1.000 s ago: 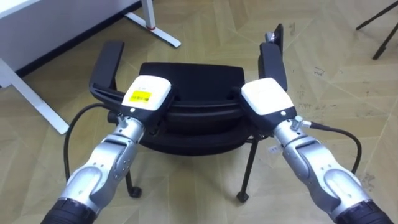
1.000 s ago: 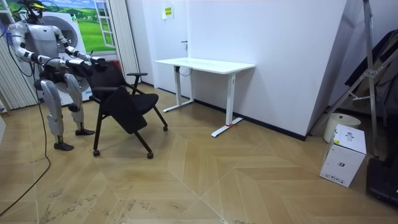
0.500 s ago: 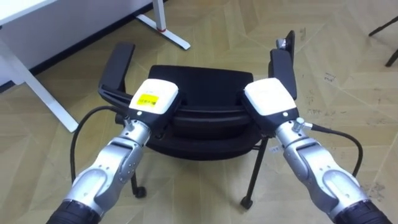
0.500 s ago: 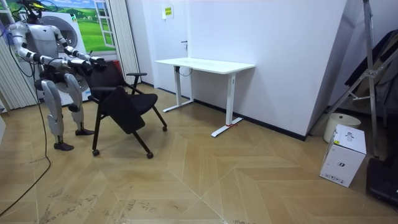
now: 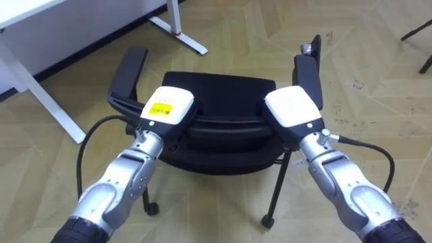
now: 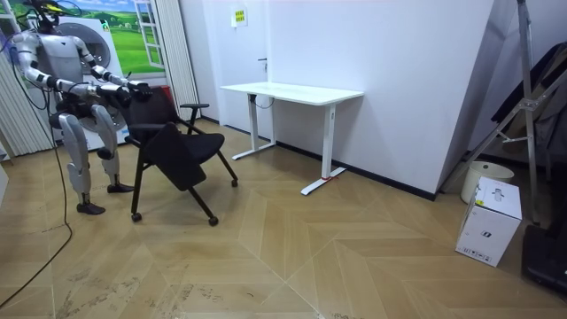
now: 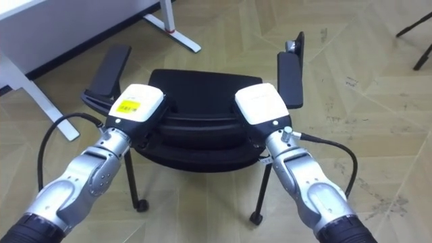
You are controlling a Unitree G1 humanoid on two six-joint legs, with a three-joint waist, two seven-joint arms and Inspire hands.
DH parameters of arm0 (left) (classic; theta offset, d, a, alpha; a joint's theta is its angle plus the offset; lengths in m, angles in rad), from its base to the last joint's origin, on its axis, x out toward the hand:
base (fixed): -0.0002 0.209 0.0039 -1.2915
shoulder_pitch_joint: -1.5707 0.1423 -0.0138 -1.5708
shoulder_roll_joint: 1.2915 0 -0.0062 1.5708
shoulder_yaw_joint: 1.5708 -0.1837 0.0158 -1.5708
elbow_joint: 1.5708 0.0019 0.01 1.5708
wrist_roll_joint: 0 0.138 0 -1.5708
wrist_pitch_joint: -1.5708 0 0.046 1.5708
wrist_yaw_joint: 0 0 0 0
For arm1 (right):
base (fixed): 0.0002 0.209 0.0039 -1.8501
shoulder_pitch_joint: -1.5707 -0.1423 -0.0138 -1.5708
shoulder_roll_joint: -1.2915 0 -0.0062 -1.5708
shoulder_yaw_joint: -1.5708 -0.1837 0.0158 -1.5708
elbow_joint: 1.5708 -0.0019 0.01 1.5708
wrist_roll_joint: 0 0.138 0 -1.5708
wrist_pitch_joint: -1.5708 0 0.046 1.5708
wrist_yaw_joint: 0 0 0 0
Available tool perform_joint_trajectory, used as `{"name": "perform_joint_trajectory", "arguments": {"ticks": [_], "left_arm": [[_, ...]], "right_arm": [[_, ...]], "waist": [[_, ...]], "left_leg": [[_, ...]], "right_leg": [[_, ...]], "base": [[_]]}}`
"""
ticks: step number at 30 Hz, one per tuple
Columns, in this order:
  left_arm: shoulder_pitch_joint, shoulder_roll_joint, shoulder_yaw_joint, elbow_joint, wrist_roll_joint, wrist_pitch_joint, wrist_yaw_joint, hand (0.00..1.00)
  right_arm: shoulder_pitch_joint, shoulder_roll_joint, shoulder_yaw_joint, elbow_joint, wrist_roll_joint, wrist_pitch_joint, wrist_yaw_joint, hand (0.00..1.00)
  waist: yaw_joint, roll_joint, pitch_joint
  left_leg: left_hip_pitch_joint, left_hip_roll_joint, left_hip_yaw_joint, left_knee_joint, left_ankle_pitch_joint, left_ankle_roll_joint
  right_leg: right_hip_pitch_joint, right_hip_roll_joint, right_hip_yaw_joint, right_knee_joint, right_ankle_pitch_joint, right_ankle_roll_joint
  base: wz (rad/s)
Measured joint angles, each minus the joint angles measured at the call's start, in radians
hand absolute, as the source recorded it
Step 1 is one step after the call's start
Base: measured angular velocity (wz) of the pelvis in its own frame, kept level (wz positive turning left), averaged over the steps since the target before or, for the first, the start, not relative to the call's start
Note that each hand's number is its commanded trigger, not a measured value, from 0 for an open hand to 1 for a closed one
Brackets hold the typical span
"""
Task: Push chair
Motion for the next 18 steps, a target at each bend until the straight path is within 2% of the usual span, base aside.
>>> {"name": "perform_joint_trajectory", "arguments": {"ticks": [4,8,10,11,12,14,15,18], "left_arm": [[0.000,0.001,0.004,0.002,0.002,-0.008,0.000,1.00],[-0.001,0.002,0.010,0.014,0.004,-0.018,0.000,1.00],[-0.005,0.002,0.016,0.022,0.009,-0.029,0.000,1.00],[-0.009,0.001,0.017,0.034,0.012,-0.036,0.003,1.00],[-0.012,0.001,0.018,0.043,0.012,-0.041,0.003,1.00],[-0.013,0.002,0.022,0.053,0.021,-0.050,0.003,1.00],[-0.015,0.002,0.022,0.057,0.021,-0.053,0.004,1.00],[-0.020,-0.002,0.023,0.077,0.020,-0.056,0.012,1.00]], "right_arm": [[0.000,0.000,0.000,0.000,-0.003,-0.005,-0.002,1.00],[-0.003,0.000,-0.001,0.011,-0.001,-0.022,0.005,1.00],[-0.003,0.000,-0.002,0.013,-0.001,-0.024,0.006,1.00],[-0.003,0.000,-0.002,0.015,-0.001,-0.024,0.006,1.00],[-0.002,0.002,-0.002,0.022,0.000,-0.026,0.006,1.00],[-0.001,0.008,-0.010,0.034,-0.001,-0.043,0.010,1.00],[0.001,0.010,-0.018,0.035,-0.001,-0.053,0.016,1.00],[0.002,0.017,-0.032,0.037,-0.004,-0.062,0.032,1.00]], "waist": [[0.001,-0.001,0.0036],[-0.001,-0.008,0.0112],[-0.001,-0.014,0.0165],[0.001,-0.014,0.0212],[0.005,-0.013,0.0229],[-0.003,-0.012,0.0236],[-0.012,-0.013,0.0242],[-0.025,-0.013,0.0242]], "left_leg": [[-0.001,0.001,-0.003,0.006,0.000,0.000],[-0.007,0.002,-0.010,0.038,0.000,0.000],[-0.024,0.006,-0.015,0.085,-0.012,-0.003],[-0.040,0.013,-0.026,0.134,-0.031,-0.006],[-0.056,0.026,-0.027,0.188,-0.055,-0.010],[-0.090,0.041,-0.042,0.279,-0.082,-0.018],[-0.120,0.046,-0.055,0.337,-0.087,-0.019],[-0.151,0.057,-0.054,0.405,-0.087,-0.019]], "right_leg": [[0.002,0.000,-0.001,0.001,0.000,0.000],[0.016,-0.001,-0.008,0.005,-0.001,-0.001],[0.018,-0.001,-0.012,0.015,-0.009,-0.007],[0.020,0.002,-0.016,0.033,-0.022,-0.010],[0.018,0.009,-0.021,0.060,-0.038,-0.017],[0.021,0.017,-0.040,0.096,-0.066,-0.024],[0.022,0.019,-0.056,0.115,-0.082,-0.028],[0.015,0.020,-0.078,0.165,-0.118,-0.043]], "base": [[0.00],[0.05],[0.08],[0.06],[0.08],[0.24],[0.37],[0.28]]}}
